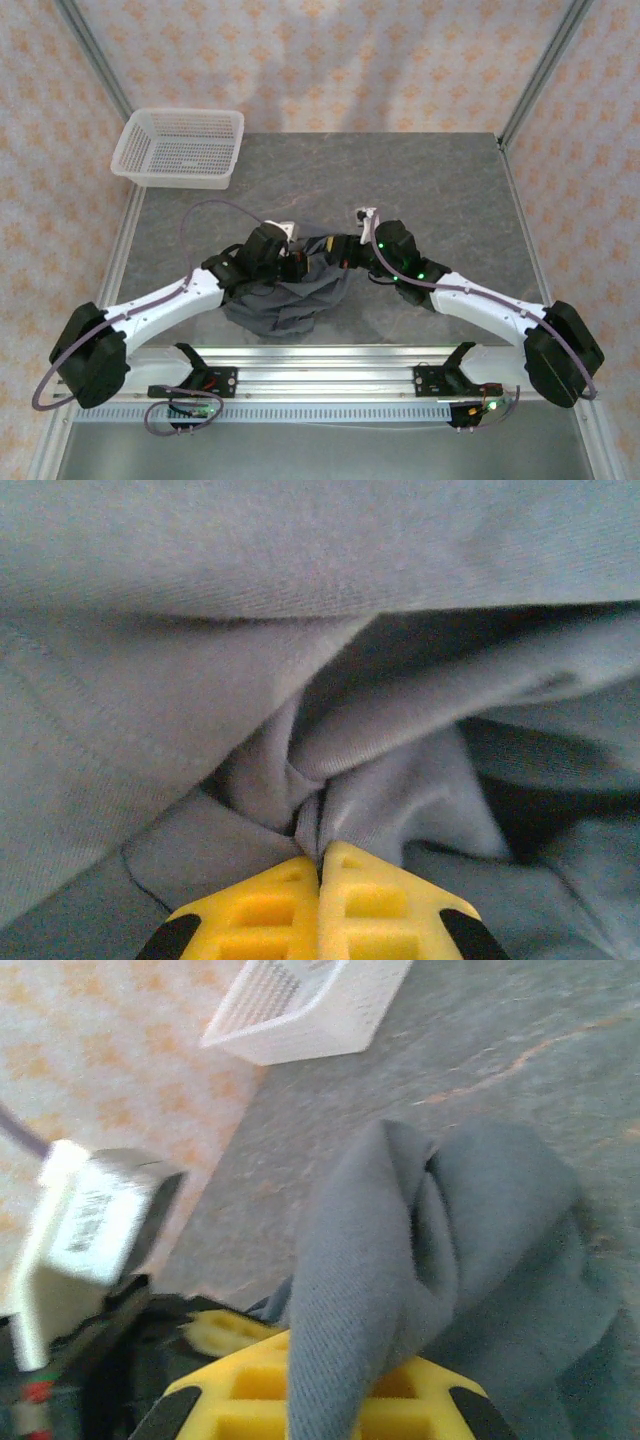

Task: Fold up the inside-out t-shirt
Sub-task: Turn the T-shirt inside out at the center of the table.

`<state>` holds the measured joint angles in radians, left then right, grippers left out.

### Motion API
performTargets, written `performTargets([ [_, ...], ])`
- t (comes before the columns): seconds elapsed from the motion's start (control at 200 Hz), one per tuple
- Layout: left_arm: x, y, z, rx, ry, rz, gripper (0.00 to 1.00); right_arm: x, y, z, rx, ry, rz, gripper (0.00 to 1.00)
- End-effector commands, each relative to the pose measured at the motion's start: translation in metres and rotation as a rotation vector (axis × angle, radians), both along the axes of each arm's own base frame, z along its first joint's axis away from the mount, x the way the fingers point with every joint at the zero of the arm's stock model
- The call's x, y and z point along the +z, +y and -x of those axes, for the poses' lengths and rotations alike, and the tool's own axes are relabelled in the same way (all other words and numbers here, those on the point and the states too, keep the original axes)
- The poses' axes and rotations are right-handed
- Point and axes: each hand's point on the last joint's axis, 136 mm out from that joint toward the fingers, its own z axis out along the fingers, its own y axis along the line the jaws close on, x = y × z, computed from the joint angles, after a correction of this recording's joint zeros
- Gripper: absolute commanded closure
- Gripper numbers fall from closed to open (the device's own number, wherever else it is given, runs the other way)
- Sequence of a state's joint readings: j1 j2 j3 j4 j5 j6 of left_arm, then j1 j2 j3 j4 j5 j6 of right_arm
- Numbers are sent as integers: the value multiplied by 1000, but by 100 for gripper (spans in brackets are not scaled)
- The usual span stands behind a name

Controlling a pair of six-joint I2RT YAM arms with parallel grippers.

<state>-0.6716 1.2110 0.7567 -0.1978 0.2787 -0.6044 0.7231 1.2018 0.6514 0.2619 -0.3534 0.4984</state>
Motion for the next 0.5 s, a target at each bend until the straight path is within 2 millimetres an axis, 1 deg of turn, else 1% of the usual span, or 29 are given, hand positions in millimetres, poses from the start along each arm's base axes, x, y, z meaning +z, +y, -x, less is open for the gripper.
performTargets([
  [0.0, 68, 6, -7, 28, -105, 176, 100, -22, -47, -20, -230, 77, 15, 100],
  [0.045, 92, 17, -6, 47, -150, 210, 100, -39, -58, -21, -272, 118, 39, 100],
  [0.1, 118, 30, -1, 58, -220, 211, 100, -59, -64, -16, -270, 153, 84, 99],
  [0.14, 133, 38, 4, 58, -269, 189, 100, -66, -58, -8, -218, 166, 77, 99],
  [0.15, 136, 40, 5, 55, -282, 185, 100, -74, -55, -6, -199, 180, 84, 99],
  [0.205, 144, 44, 11, 18, -344, 152, 100, -82, -42, 7, -99, 202, 64, 96],
  [0.23, 143, 44, 14, -2, -362, 140, 100, -83, -37, 12, -61, 207, 59, 94],
  [0.265, 136, 44, 17, -18, -369, 122, 100, -82, -30, 19, -6, 204, 51, 90],
  [0.31, 125, 43, 21, -37, -359, 106, 100, -73, -22, 27, 60, 182, 45, 80],
  [0.35, 111, 41, 23, -55, -332, 93, 100, -65, -18, 32, 99, 152, 62, 70],
  [0.375, 102, 41, 25, -58, -310, 85, 100, -66, -17, 34, 114, 139, 99, 64],
  [0.385, 99, 41, 26, -59, -304, 84, 100, -59, -17, 36, 119, 114, 104, 63],
  [0.415, 90, 41, 28, -59, -284, 74, 100, -54, -18, 38, 129, 70, 156, 57],
  [0.49, 72, 45, 32, -41, -253, 48, 100, -51, -26, 36, 128, -45, 346, 49],
])
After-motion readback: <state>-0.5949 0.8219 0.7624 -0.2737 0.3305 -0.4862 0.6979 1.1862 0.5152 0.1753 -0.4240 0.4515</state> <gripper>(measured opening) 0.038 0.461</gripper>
